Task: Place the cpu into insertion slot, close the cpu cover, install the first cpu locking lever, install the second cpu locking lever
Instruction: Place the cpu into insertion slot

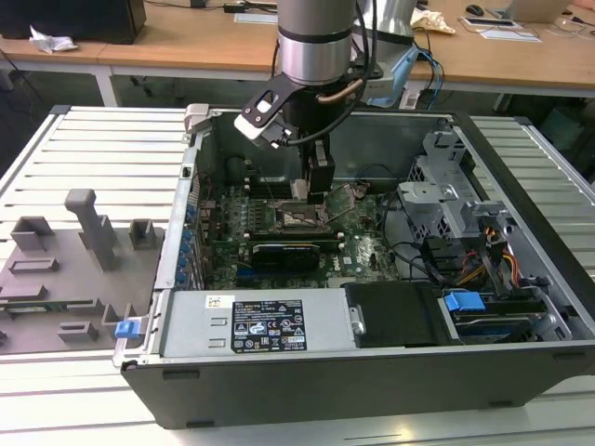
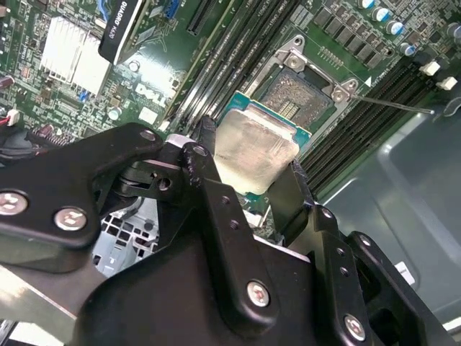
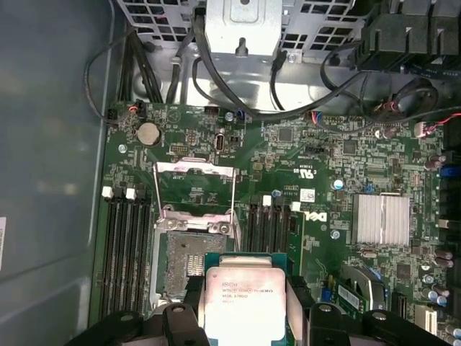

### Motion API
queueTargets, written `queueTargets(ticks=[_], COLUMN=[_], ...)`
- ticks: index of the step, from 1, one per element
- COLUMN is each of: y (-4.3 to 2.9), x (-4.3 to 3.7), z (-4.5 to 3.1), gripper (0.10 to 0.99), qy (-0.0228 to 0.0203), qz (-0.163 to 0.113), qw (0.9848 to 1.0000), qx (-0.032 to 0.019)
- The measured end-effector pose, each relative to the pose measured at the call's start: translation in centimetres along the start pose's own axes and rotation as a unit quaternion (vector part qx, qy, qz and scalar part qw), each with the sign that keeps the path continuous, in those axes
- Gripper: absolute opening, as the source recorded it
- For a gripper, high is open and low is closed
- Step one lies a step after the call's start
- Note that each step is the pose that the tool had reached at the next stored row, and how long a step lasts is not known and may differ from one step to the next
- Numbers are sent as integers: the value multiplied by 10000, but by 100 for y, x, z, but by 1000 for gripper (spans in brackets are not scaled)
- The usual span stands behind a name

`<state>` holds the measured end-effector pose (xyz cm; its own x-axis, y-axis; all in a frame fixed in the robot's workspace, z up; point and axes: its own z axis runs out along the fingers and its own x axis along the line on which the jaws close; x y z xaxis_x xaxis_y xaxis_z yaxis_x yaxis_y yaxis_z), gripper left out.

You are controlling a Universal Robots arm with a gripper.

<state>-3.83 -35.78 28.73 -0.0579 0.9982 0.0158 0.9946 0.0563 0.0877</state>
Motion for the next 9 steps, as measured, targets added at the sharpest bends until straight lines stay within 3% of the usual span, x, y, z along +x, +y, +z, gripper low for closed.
queueTargets(ticks=[9], y=[-16], x=[-1], z=[85], gripper=[537], qy=[8], qz=[0], qw=[10000], qx=[1])
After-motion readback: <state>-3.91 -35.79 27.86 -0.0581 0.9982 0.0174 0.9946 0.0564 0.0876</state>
